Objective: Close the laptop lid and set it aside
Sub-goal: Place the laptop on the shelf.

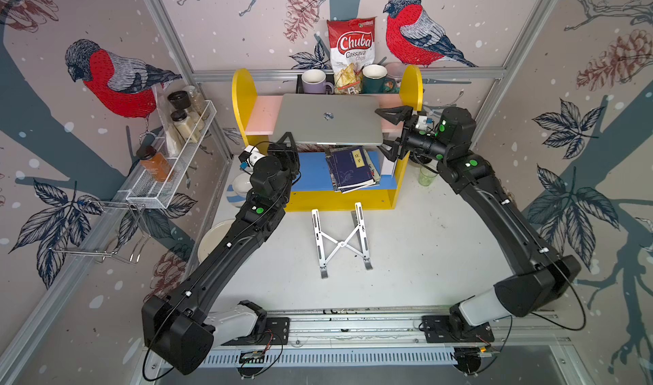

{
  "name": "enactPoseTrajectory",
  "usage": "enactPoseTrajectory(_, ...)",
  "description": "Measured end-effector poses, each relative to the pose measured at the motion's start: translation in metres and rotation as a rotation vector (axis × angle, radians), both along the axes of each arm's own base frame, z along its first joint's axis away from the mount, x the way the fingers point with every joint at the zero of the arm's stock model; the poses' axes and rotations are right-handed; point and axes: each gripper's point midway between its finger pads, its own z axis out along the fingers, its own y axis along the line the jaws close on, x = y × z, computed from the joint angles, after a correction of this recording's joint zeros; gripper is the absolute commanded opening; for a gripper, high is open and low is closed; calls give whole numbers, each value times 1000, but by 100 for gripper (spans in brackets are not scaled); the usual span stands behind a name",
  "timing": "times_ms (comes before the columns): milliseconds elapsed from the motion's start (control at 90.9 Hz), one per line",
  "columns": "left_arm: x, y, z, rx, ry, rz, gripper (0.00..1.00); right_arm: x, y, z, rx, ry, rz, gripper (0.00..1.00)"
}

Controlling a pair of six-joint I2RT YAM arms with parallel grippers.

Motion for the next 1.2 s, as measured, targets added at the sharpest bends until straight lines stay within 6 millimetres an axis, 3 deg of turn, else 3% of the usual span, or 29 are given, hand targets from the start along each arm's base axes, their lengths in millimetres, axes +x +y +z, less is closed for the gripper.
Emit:
enactPoseTrajectory(121, 4, 4, 8, 14, -13, 39, 0, 0, 0, -1, -3, 1, 0, 96)
enactPoseTrajectory(286, 14, 5, 1, 7, 8, 75, 0, 0, 1, -2, -5, -3, -4, 96)
enactPoseTrajectory(803, 29, -16, -1, -10, 9, 35, 0, 3, 2, -11, -42, -73, -15, 97)
enactPoseTrajectory(1001, 28, -21, 6, -54, -26, 21, 47, 3, 3, -13, -47, -83, -15, 97)
enactPoseTrajectory(1144, 25, -21, 16, -95, -72, 15, 64, 3, 2, -14, -48, -86, -15, 97)
enactPoseTrajectory(1199, 23, -21, 19, -106, -86, 13, 75, 3, 2, -14, -53, -91, -15, 97)
